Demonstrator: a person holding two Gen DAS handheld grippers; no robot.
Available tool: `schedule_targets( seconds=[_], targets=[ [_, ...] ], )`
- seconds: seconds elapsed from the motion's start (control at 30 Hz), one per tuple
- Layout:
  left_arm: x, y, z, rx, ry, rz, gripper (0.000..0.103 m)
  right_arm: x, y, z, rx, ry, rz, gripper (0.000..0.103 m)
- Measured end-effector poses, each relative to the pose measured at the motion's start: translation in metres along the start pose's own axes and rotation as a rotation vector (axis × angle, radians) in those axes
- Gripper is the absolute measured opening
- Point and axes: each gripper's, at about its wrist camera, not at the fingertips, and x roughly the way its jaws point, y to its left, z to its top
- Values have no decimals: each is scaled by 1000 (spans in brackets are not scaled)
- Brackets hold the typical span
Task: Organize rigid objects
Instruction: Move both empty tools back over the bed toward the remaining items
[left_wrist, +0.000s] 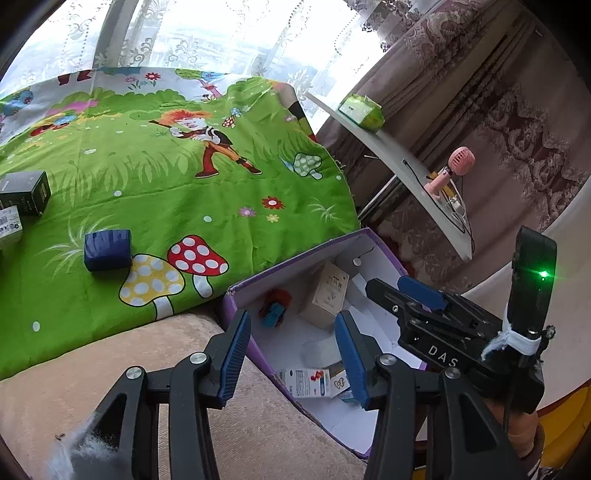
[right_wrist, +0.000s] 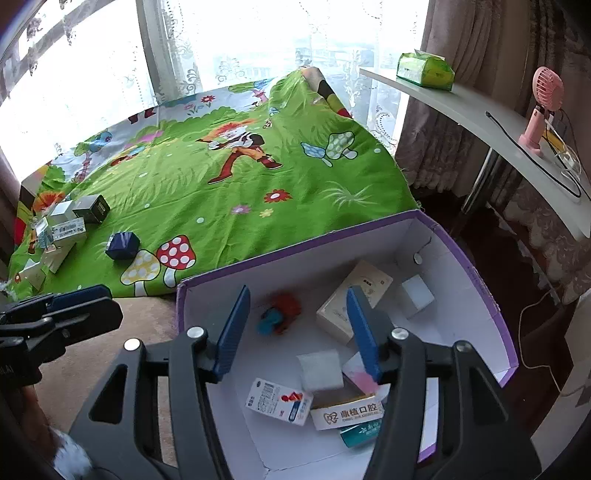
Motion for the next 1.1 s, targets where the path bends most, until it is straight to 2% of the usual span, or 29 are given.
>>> schedule_targets(
  seconds=[0.3, 0.5, 0.6, 0.7, 0.8, 0.9, 1.1],
  targets=[
    [-22, 9, -1, 28, -63, 65, 49, -2, 15, 0, -29, -9, 27, 60],
    [-62, 37, -7, 14, -152, 172, 49, 3, 45, 2, -66, 10, 102, 60],
    [-90, 56, -16, -11, -195, 231, 49, 10, 71, 8, -98, 34, 143, 60],
    [-117, 74, -25, -40, -235, 285, 49, 5, 98, 16, -131, 16, 178, 60],
    [-140, 96, -35, -83, -262, 308, 49, -8, 125, 24, -173, -24, 210, 60],
    [-160, 119, -46, -141, -290, 326, 49, -23, 147, 26, -209, -64, 234, 67],
    [-194, 162, -74, -260, -330, 364, 55, -30, 177, 22, -272, -72, 253, 69]
  ],
)
